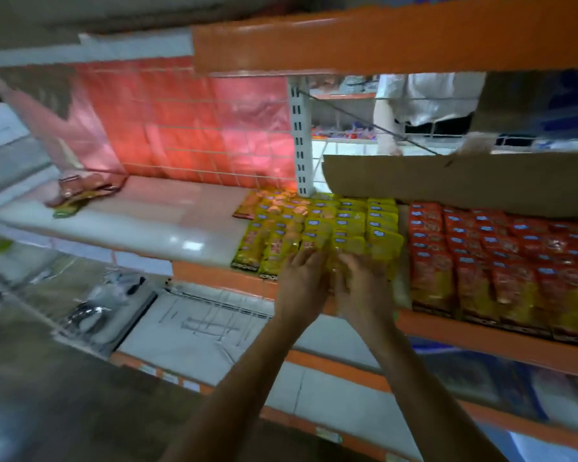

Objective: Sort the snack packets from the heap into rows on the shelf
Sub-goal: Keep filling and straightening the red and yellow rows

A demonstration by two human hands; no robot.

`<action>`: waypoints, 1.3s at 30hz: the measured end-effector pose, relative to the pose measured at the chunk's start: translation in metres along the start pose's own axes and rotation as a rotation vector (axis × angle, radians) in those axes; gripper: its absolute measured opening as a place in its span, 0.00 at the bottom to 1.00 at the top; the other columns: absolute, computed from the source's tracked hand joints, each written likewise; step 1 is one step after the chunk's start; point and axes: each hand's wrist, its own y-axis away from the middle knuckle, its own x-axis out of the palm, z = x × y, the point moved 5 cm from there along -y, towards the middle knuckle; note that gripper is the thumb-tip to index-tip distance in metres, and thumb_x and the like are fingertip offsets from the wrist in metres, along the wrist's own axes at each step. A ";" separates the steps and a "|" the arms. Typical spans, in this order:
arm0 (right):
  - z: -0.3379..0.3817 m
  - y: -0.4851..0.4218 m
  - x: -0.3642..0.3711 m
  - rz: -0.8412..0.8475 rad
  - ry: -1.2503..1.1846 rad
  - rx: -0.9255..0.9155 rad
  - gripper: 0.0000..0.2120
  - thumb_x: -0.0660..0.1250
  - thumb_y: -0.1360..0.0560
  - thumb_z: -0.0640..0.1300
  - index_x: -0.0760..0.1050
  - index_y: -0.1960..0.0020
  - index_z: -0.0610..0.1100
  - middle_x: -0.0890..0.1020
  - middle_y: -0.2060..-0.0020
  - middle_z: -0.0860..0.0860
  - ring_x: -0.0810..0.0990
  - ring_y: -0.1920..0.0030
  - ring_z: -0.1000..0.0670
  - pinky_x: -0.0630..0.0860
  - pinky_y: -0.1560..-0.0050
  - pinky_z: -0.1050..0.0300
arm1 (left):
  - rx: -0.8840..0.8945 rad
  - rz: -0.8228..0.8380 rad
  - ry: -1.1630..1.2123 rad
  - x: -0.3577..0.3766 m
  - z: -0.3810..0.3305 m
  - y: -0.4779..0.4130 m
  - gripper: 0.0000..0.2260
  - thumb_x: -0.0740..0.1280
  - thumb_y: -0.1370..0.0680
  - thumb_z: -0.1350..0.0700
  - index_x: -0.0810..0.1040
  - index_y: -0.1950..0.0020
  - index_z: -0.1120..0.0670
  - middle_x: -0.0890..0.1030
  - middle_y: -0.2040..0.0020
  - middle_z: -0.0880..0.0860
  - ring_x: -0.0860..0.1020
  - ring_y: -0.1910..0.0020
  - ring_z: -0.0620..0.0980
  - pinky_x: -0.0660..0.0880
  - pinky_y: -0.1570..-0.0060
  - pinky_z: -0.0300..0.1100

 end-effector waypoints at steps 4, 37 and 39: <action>0.079 -0.005 0.072 0.077 -0.079 -0.088 0.17 0.64 0.27 0.37 0.76 0.38 0.41 0.79 0.43 0.43 0.73 0.39 0.41 0.68 0.38 0.50 | -0.058 -0.057 -0.071 -0.056 0.080 0.007 0.16 0.68 0.29 0.64 0.80 0.41 0.60 0.81 0.43 0.60 0.78 0.44 0.62 0.73 0.42 0.51; 0.399 -0.187 0.441 0.426 -0.104 -0.189 0.19 0.63 0.23 0.43 0.70 0.32 0.44 0.74 0.35 0.45 0.69 0.34 0.44 0.64 0.35 0.55 | -0.689 -0.020 -0.401 -0.264 0.547 -0.100 0.23 0.60 0.20 0.44 0.66 0.30 0.55 0.70 0.32 0.57 0.68 0.35 0.60 0.68 0.41 0.53; 0.409 -0.201 0.455 0.412 -0.108 -0.158 0.20 0.63 0.23 0.42 0.70 0.32 0.44 0.73 0.34 0.45 0.69 0.34 0.44 0.64 0.36 0.56 | -0.699 -0.024 -0.377 -0.271 0.569 -0.110 0.21 0.60 0.20 0.44 0.68 0.32 0.56 0.72 0.34 0.59 0.69 0.36 0.61 0.69 0.42 0.54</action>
